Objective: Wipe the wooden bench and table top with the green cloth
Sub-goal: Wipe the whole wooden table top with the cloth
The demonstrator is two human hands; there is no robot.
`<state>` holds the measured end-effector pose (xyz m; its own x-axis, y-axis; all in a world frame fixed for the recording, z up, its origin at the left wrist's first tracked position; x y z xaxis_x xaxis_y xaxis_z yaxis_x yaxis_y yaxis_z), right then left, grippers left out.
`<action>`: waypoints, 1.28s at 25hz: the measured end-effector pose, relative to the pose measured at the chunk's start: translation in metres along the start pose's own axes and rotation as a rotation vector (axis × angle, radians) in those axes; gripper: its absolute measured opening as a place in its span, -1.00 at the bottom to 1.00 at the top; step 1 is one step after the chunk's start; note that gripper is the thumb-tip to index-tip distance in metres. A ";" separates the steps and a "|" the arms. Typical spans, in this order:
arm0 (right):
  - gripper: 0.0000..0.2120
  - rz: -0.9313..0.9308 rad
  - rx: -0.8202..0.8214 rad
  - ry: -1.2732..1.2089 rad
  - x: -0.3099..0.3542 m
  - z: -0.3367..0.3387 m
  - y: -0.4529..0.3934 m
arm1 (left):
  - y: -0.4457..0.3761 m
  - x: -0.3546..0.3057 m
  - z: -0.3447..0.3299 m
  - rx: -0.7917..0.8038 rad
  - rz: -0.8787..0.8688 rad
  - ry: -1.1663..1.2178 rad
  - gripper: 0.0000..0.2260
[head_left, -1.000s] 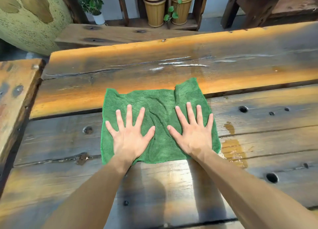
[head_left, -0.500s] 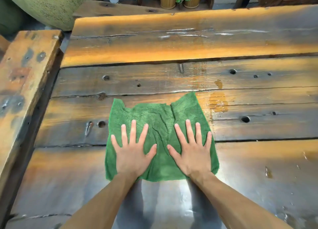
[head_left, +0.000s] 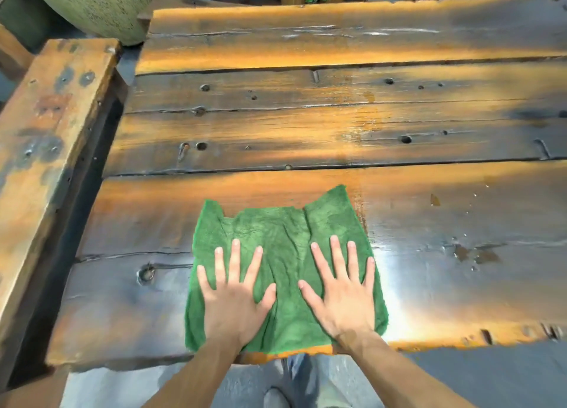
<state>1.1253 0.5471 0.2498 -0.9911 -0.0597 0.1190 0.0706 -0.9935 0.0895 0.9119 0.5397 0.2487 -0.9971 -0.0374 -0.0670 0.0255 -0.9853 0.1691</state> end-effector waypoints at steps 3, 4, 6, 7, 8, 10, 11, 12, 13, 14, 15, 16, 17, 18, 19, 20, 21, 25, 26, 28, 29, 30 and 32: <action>-0.31 -0.017 0.034 -0.004 -0.002 -0.003 0.049 | 0.048 0.001 -0.008 0.050 -0.013 -0.010 -0.32; -0.31 -0.027 0.033 -0.009 -0.002 -0.003 0.059 | 0.059 0.002 -0.010 0.057 -0.015 -0.011 -0.33; -0.33 -0.084 0.040 -0.035 -0.004 -0.004 0.074 | 0.076 0.002 -0.011 0.073 -0.007 -0.003 -0.35; -0.34 -0.132 0.043 -0.057 -0.007 -0.005 0.081 | 0.081 -0.001 -0.011 0.087 0.005 0.002 -0.36; -0.34 -0.185 0.046 -0.079 -0.010 -0.005 0.089 | 0.085 -0.005 -0.011 0.101 0.016 0.002 -0.36; -0.34 -0.278 0.047 -0.105 -0.019 -0.007 0.102 | 0.094 -0.016 -0.016 0.130 0.020 -0.006 -0.36; -0.34 -0.313 0.048 -0.114 -0.023 -0.008 0.106 | 0.095 -0.020 -0.017 0.142 0.019 -0.001 -0.36; -0.33 -0.338 0.049 -0.120 -0.028 -0.007 0.105 | 0.093 -0.022 -0.018 0.146 0.017 0.006 -0.36; -0.32 -0.353 0.048 -0.120 -0.033 -0.007 0.103 | 0.089 -0.023 -0.017 0.141 0.016 0.008 -0.36; -0.31 -0.366 0.047 -0.113 -0.039 -0.006 0.097 | 0.083 -0.026 -0.016 0.143 0.009 0.010 -0.36; -0.30 -0.381 0.051 -0.102 -0.045 -0.005 0.091 | 0.076 -0.029 -0.015 0.146 -0.016 0.006 -0.37; -0.29 -0.396 0.065 -0.093 -0.051 -0.004 0.084 | 0.068 -0.034 -0.014 0.155 -0.058 -0.002 -0.37; -0.28 -0.411 0.076 -0.087 -0.056 -0.003 0.076 | 0.058 -0.039 -0.013 0.162 -0.099 -0.005 -0.35; -0.27 -0.424 0.067 -0.075 -0.059 -0.002 0.068 | 0.047 -0.044 -0.010 0.163 -0.124 -0.003 -0.34; -0.27 -0.434 0.052 -0.063 -0.062 -0.002 0.059 | 0.034 -0.048 -0.007 0.158 -0.139 -0.004 -0.32; -0.26 -0.448 0.048 -0.059 -0.065 -0.001 0.049 | 0.020 -0.053 -0.006 0.159 -0.149 -0.006 -0.32; -0.26 -0.457 0.050 -0.060 -0.068 0.000 0.040 | 0.008 -0.058 -0.004 0.152 -0.158 -0.010 -0.33; -0.27 -0.477 0.033 -0.076 -0.089 0.008 -0.021 | -0.052 -0.078 0.005 0.128 -0.181 -0.028 -0.34; -0.28 -0.475 0.037 -0.082 -0.095 0.010 -0.039 | -0.070 -0.084 0.006 0.126 -0.185 -0.032 -0.34; -0.29 -0.467 0.046 -0.058 -0.104 0.016 -0.075 | -0.102 -0.093 0.010 0.112 -0.168 -0.041 -0.34; -0.29 -0.465 0.064 -0.059 -0.110 0.018 -0.095 | -0.121 -0.098 0.012 0.111 -0.155 -0.049 -0.34; -0.28 -0.458 0.080 -0.066 -0.114 0.021 -0.116 | -0.140 -0.102 0.014 0.108 -0.135 -0.053 -0.34; -0.28 -0.431 0.093 -0.091 -0.126 0.027 -0.168 | -0.186 -0.114 0.020 0.087 -0.074 -0.055 -0.35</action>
<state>1.2412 0.7246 0.2465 -0.9187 0.3703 0.1375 -0.3322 -0.9127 0.2379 1.0193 0.7308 0.2444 -0.9985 0.0467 -0.0288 -0.0524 -0.9667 0.2504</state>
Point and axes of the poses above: each hand's wrist, its own y-axis away from the middle knuckle, its own z-axis out of the back of the hand, x = y × z, the point moved 5 cm from there along -y, towards the middle knuckle
